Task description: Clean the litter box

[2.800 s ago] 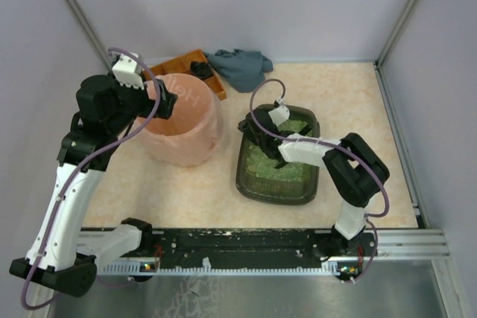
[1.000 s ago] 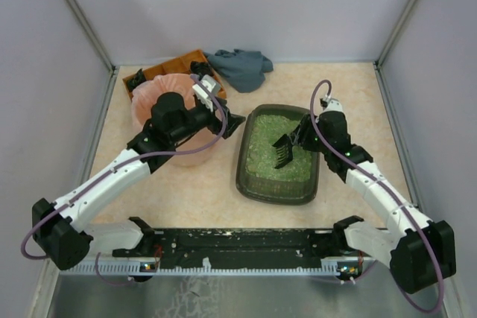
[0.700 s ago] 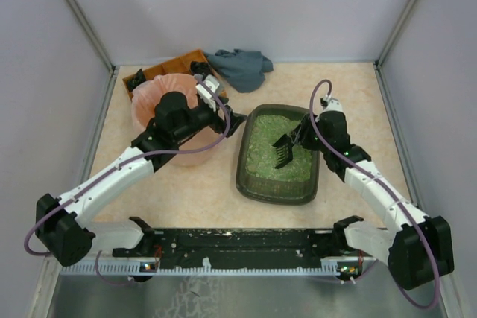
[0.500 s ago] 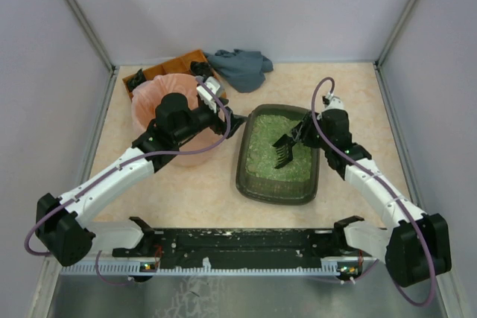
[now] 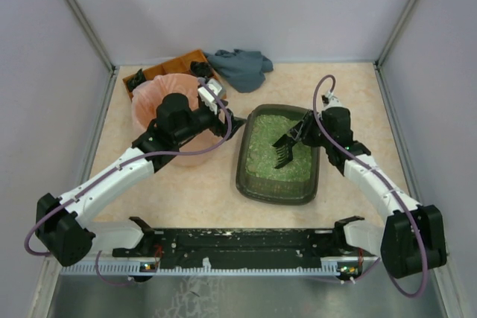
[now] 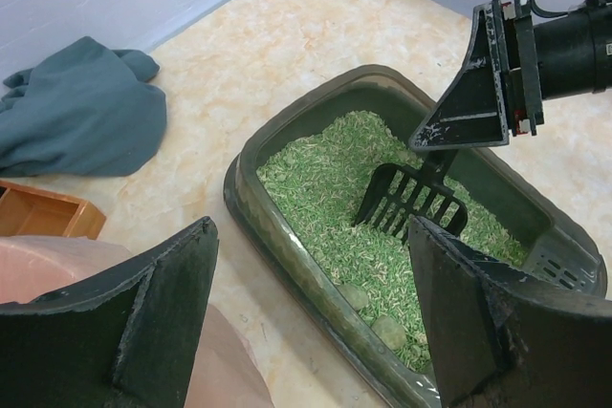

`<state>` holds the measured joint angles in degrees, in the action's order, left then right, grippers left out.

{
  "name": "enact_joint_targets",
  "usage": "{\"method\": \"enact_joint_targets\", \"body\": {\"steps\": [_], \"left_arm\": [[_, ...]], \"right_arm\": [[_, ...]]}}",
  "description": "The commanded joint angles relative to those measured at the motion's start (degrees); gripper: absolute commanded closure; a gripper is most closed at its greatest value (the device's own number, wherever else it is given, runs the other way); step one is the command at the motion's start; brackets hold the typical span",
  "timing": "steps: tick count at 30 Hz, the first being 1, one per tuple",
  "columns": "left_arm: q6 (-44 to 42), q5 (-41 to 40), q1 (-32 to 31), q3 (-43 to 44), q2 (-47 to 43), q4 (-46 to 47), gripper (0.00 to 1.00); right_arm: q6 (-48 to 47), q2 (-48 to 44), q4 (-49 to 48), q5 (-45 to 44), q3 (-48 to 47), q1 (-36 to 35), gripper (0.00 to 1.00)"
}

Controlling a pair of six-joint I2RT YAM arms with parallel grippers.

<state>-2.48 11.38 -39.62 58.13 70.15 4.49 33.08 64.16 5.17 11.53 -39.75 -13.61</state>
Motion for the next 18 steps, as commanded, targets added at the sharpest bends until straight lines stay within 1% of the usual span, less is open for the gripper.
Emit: {"method": "enact_joint_targets", "body": {"steps": [1, 4, 8, 13, 14, 18], "left_arm": [[-0.9, 0.5, -0.1, 0.8, -1.0, 0.1, 0.15], [-1.0, 0.1, -0.1, 0.8, -1.1, 0.0, 0.15], [-1.0, 0.1, -0.1, 0.7, -1.0, 0.0, 0.16], [-1.0, -0.2, -0.1, 0.8, -0.9, 0.0, 0.16], [-1.0, -0.3, -0.1, 0.8, -0.9, 0.0, 0.16], [-0.8, -0.7, 0.0, 0.8, -0.8, -0.1, 0.16]], "right_arm": [[-0.1, 1.4, -3.0, 1.8, -0.4, 0.4, 0.61], [-0.4, 2.1, -2.8, 2.1, -0.5, 0.4, 0.66], [-1.8, 1.9, -1.4, 1.1, -1.2, 0.5, 0.76], [-4.7, 0.3, 1.9, -0.2, -3.1, 0.4, 0.98], [-5.2, -0.6, 2.6, -1.3, -3.7, 0.0, 1.0], [-9.0, -1.9, 8.8, -7.3, -9.2, -1.9, 1.0]]}}
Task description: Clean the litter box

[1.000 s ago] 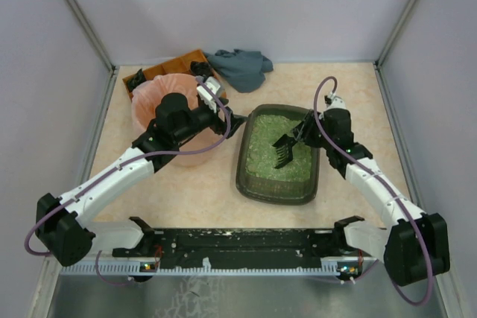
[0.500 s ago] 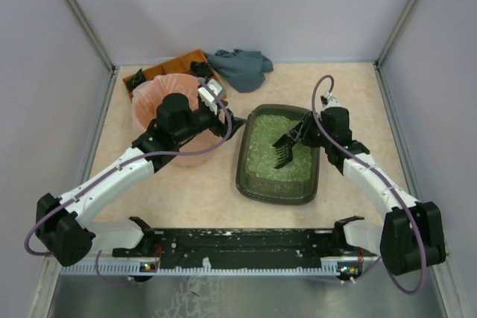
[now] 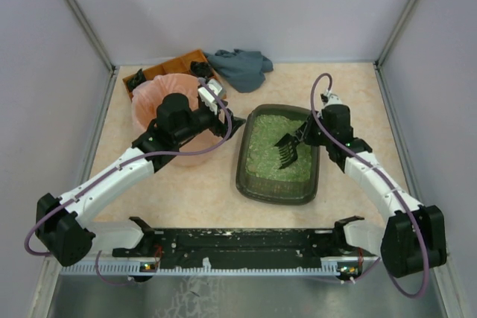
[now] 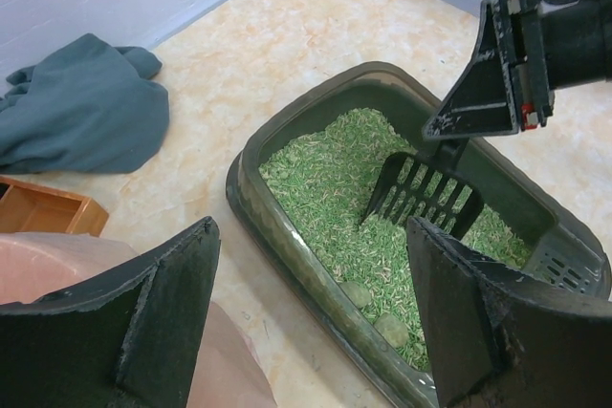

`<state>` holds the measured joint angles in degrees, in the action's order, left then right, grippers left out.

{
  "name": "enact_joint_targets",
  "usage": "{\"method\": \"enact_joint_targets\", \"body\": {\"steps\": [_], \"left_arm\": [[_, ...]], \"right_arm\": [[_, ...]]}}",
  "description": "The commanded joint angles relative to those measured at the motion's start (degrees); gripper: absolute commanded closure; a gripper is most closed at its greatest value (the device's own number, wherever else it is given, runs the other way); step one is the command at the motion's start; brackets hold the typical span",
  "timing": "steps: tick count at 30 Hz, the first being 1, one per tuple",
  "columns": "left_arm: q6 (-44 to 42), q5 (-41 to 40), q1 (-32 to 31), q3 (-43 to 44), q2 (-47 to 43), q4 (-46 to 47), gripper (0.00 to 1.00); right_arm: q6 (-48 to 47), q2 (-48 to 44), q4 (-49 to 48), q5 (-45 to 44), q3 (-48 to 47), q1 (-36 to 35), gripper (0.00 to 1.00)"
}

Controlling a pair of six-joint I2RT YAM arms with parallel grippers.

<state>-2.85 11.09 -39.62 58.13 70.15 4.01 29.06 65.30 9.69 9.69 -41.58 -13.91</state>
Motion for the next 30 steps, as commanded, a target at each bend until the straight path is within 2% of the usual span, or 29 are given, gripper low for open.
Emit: {"method": "enact_joint_targets", "body": {"steps": [1, 7, 11, 15, 19, 22, 25, 30], "left_arm": [[-0.5, -0.4, 0.0, 0.8, -0.7, 0.3, 0.16], [-0.6, -1.3, 0.0, 1.0, -0.5, 0.0, 0.14], [0.6, -3.7, 0.0, 0.8, -0.7, 0.0, 0.02], [2.1, -5.7, 0.0, 0.7, -1.9, -0.5, 0.0], [5.4, -5.6, 0.0, 2.2, -1.8, -5.3, 0.0], [9.5, -0.2, -0.2, 2.2, -1.0, -9.2, 0.0], [12.9, 2.2, -2.4, 1.8, 0.8, -11.9, 0.12], [17.7, -6.0, -9.1, 0.1, 2.9, -13.6, 0.24]], "right_arm": [[-6.0, -2.9, 5.8, -7.4, -9.1, -2.5, 1.0], [-12.6, -0.9, 12.9, -20.2, -17.5, -11.6, 1.0], [-16.1, 1.4, 15.4, -29.3, -21.5, -18.2, 1.0], [-15.6, 1.4, 15.7, -30.7, -22.8, -19.6, 1.0], [-14.3, 2.0, 16.6, -31.1, -23.9, -22.2, 1.0], [-9.0, 1.2, 12.6, -27.8, -20.7, -22.3, 1.0], [-3.1, 1.0, 8.5, -26.5, -17.1, -22.3, 1.0], [2.9, 2.3, 4.1, -26.8, -13.2, -22.3, 1.0]]}}
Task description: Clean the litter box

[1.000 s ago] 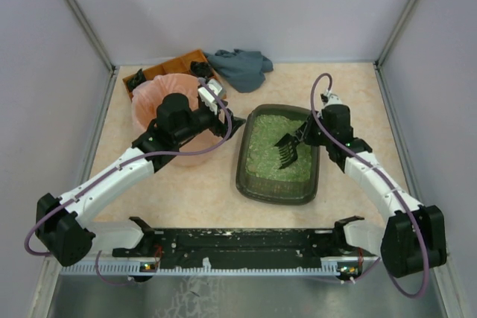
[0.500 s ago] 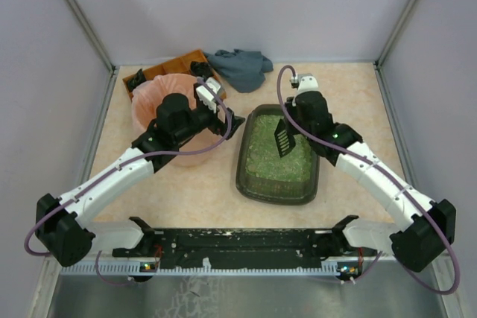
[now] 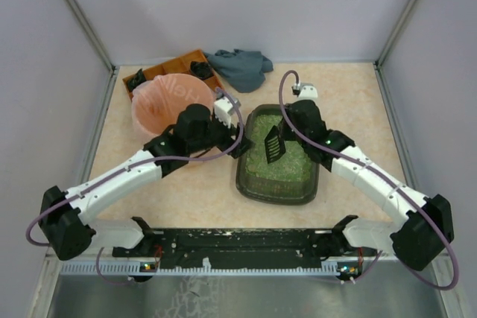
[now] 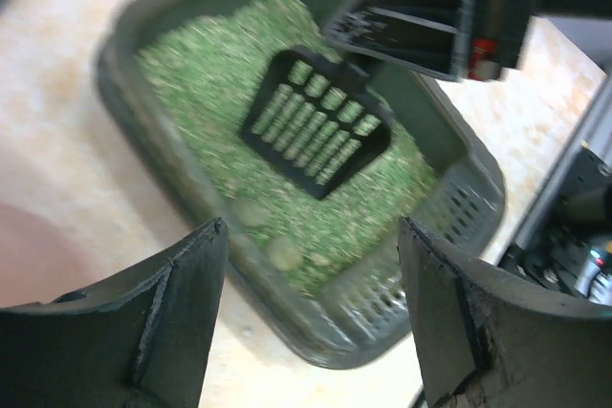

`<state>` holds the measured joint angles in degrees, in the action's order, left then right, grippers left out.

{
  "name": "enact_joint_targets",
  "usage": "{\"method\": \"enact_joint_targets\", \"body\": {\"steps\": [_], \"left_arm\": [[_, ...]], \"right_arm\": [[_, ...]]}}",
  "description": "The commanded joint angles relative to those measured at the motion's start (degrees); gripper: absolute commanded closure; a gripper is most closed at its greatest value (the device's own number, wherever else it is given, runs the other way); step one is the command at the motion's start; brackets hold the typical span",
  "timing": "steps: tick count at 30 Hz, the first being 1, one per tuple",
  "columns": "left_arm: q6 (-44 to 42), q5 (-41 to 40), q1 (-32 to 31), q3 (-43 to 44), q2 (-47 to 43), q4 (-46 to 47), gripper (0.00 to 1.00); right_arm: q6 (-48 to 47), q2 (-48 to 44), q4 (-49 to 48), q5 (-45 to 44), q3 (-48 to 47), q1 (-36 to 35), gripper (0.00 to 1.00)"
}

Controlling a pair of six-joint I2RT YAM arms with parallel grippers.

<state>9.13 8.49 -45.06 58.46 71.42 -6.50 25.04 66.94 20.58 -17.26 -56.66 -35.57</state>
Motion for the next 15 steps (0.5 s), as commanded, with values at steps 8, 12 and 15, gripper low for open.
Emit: {"method": "enact_joint_targets", "body": {"steps": [8, 12, 15], "left_arm": [[10.3, -9.3, -4.9, 4.4, 11.3, -10.0, 0.31], [11.7, -12.8, -4.9, 6.3, 15.7, -14.5, 0.32], [11.7, -11.2, -4.9, 5.9, 17.6, -13.5, 0.34]], "right_arm": [[10.5, 1.9, -9.9, 0.2, 5.0, -0.6, 1.0], [10.4, 3.2, -8.7, -0.6, 5.0, -0.6, 1.0], [9.7, 4.6, -7.3, -0.5, 4.4, -0.6, 1.0]]}}
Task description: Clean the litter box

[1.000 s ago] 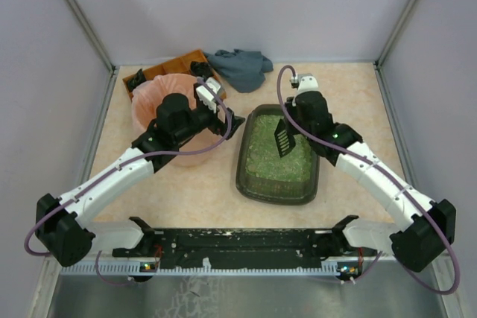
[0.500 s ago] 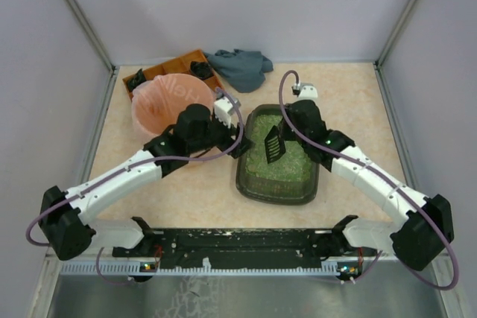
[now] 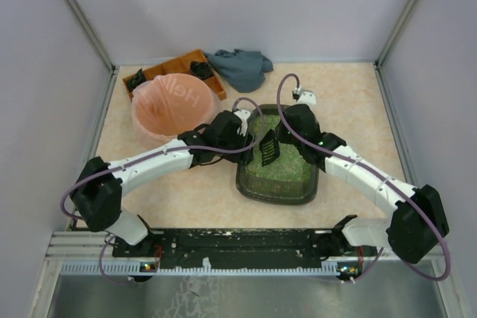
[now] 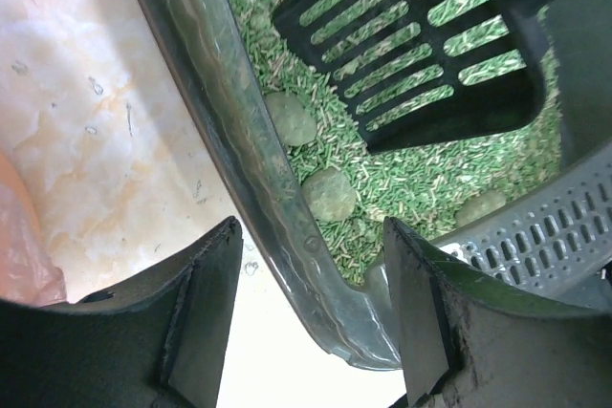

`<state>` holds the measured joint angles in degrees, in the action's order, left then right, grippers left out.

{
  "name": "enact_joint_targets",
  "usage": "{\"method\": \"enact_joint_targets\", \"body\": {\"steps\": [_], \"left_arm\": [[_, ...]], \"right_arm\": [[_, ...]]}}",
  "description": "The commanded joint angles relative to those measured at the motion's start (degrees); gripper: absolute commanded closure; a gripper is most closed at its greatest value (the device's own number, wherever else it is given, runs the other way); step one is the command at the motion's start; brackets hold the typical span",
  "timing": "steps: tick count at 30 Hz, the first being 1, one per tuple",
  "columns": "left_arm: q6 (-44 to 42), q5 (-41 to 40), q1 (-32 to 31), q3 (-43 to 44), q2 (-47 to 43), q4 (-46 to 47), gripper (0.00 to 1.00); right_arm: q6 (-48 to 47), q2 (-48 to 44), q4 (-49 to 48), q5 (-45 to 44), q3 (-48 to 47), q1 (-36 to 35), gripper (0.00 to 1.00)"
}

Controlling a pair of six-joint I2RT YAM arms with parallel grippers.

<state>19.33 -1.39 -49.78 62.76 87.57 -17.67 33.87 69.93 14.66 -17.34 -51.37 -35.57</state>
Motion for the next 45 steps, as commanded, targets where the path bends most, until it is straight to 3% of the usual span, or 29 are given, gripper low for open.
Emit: {"method": "enact_joint_targets", "body": {"steps": [1, 6, 15, 23, 28, 33, 40, 45], "left_arm": [[1.6, -0.8, -0.1, 1.5, 2.0, -2.4, 0.35], [1.8, 1.5, -0.2, 0.3, 3.2, -1.5, 0.44], [0.8, 5.2, -0.2, -2.1, 4.7, 0.9, 0.64], [-0.5, 5.2, -0.2, -1.5, 5.1, 1.0, 0.68], [-3.6, 3.8, -0.1, 0.2, 2.7, 1.2, 0.65], [-6.8, 2.5, 0.0, 2.2, -1.6, 2.2, 0.56], [-11.4, 4.4, 0.0, -0.1, -11.3, 9.0, 0.48], [-13.8, 2.6, 0.3, -1.5, -17.3, 11.4, 0.36]], "right_arm": [[0.7, 2.0, -0.7, -0.4, -1.2, -0.7, 1.0], [2.0, 2.8, -1.2, 2.2, 0.8, -0.6, 1.0], [10.3, 4.5, -11.4, 13.5, 9.2, -0.6, 1.0], [14.4, 2.4, -14.8, 13.9, 12.8, -0.3, 1.0], [17.7, -4.1, -16.8, 12.2, 18.5, 3.2, 1.0], [20.0, -11.6, -20.8, 14.2, 24.0, 8.4, 1.0], [22.1, -20.4, -24.0, 15.1, 27.7, 11.8, 1.0], [23.8, -24.8, -24.0, 16.5, 29.2, 14.6, 1.0]]}}
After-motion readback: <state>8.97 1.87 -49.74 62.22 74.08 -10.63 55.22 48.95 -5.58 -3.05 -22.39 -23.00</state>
